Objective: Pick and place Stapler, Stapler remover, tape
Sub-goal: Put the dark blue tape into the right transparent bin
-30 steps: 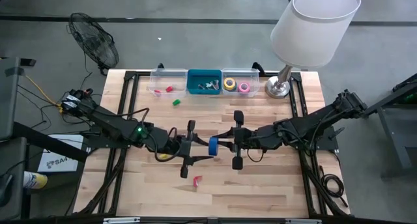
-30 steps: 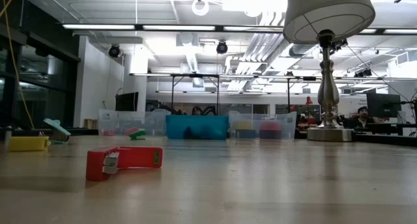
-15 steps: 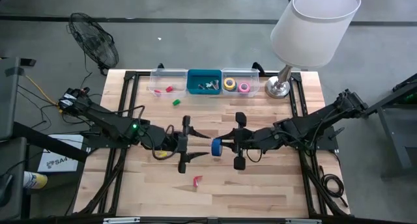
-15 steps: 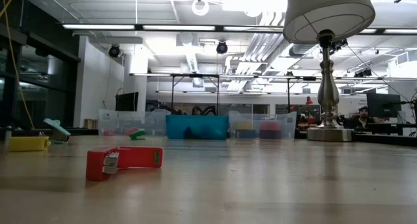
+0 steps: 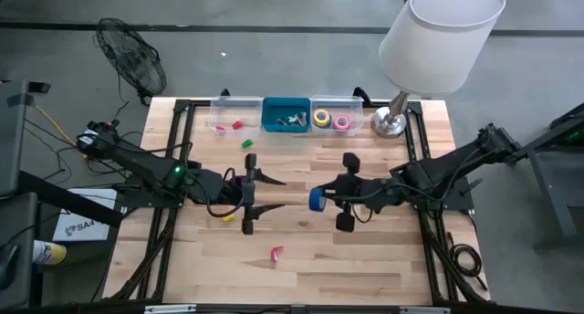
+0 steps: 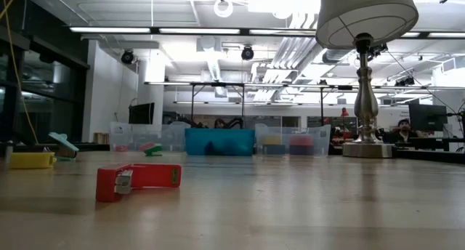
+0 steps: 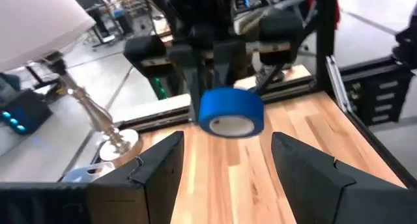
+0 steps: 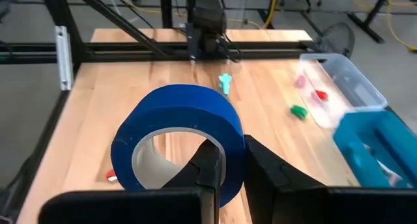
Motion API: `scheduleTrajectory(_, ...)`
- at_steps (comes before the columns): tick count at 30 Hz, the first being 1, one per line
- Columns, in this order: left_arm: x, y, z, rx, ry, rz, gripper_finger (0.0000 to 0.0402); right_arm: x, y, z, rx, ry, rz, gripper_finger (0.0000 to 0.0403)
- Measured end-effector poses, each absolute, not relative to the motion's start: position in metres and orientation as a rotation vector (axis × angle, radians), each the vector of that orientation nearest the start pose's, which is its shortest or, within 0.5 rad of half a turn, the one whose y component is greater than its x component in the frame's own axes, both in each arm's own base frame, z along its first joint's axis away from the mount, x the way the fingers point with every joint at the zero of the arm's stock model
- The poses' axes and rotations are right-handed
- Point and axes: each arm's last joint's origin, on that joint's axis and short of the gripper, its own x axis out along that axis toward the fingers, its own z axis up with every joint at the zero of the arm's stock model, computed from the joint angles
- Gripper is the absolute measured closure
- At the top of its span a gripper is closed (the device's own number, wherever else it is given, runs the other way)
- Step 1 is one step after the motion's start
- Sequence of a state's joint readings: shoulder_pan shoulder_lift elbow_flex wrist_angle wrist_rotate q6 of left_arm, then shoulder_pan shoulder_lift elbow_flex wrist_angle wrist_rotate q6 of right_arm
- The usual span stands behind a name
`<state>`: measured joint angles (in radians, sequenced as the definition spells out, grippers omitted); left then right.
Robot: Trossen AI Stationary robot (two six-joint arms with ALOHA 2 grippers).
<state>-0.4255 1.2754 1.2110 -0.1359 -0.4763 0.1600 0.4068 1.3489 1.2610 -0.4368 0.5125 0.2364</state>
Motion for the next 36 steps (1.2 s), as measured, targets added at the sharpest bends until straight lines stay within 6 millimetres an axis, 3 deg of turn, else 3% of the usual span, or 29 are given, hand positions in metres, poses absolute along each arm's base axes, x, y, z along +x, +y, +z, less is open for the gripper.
scheduleTrajectory(8,0.258,-0.100,0.380,0.272,0.231,0.128,0.0175,0.270,0.091,0.346,0.036,0.507,-0.305,0.0372)
scheduleTrajectory(17,0.252,-0.093,0.376,0.351,0.302,0.265,0.0175,0.274,0.060,0.341,0.107,0.530,-0.496,0.0372)
scheduleTrajectory(25,0.241,-0.079,0.372,0.498,0.419,0.379,0.0175,0.279,0.012,0.340,0.162,0.531,-0.671,0.0372)
scheduleTrajectory(30,0.228,-0.057,0.373,0.527,0.509,0.360,0.0175,0.284,-0.021,0.336,0.201,0.526,-0.790,0.0372)
scheduleTrajectory(36,0.208,-0.024,0.380,0.588,0.590,0.337,0.0175,0.309,-0.060,0.318,0.264,0.503,-0.856,0.0372)
